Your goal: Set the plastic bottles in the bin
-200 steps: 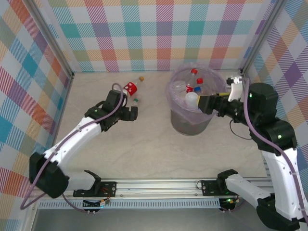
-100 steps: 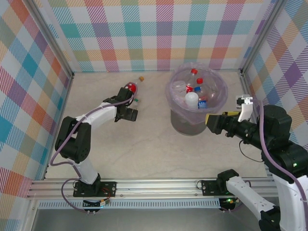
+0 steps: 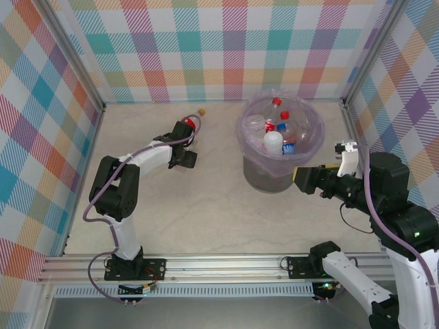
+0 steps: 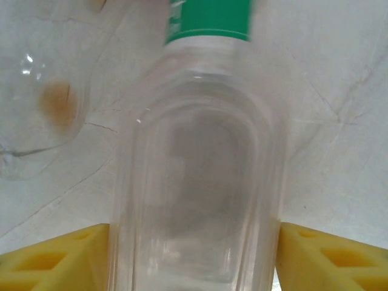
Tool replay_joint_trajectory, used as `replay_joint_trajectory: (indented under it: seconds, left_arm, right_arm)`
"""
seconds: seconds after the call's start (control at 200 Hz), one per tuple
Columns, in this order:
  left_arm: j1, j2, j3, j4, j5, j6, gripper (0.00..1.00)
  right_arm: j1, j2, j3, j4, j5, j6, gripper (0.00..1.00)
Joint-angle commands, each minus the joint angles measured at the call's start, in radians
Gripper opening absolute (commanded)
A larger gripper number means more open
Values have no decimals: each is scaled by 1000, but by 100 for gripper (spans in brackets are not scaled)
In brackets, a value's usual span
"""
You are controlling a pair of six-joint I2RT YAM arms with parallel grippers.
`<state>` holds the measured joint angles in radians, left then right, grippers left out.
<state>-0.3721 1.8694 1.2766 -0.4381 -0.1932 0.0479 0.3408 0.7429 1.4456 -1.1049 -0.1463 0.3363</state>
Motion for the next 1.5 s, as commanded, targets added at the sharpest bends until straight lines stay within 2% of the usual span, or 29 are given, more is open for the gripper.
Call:
replay_joint_trajectory:
  seconds: [0.0,0.29,0.505,0.625,0.82,0.955,1.09,1.205,1.29,1.495]
  left_arm:
    - [6,-1,6,1,14,10,62]
    - [-3,-58,-33,-13,35,-4,54]
    - [-41,-235,-116,-14,55,-60,54]
    - [-105,-401,-200,8,53,-107,54]
    - [-229,-693,-345,111,59,-220,51]
    - [-333,-844,-407,152,36,-262,52]
    - [-420,-955,-460,278,10,-302,52]
    - [-477,-994,-495,371,20,-334,52]
    - [-483,-969,-491,390,70,-366,54]
    - [-534,-917,-471,448,105,-385,54]
  right_arm:
    - [5,-5,-4,-8,16,5,90]
    - [5,1,5,-5,30,-5,91]
    - [6,28,44,15,6,-55,89]
    - [6,87,87,53,-48,-60,88]
    - [11,187,89,215,-179,1,87]
    - [84,256,80,333,-159,45,87]
    - [172,360,104,393,-134,51,89]
    - [217,430,118,444,-143,73,91]
    - [242,460,115,481,-124,78,95]
    - [261,543,118,525,-130,92,94]
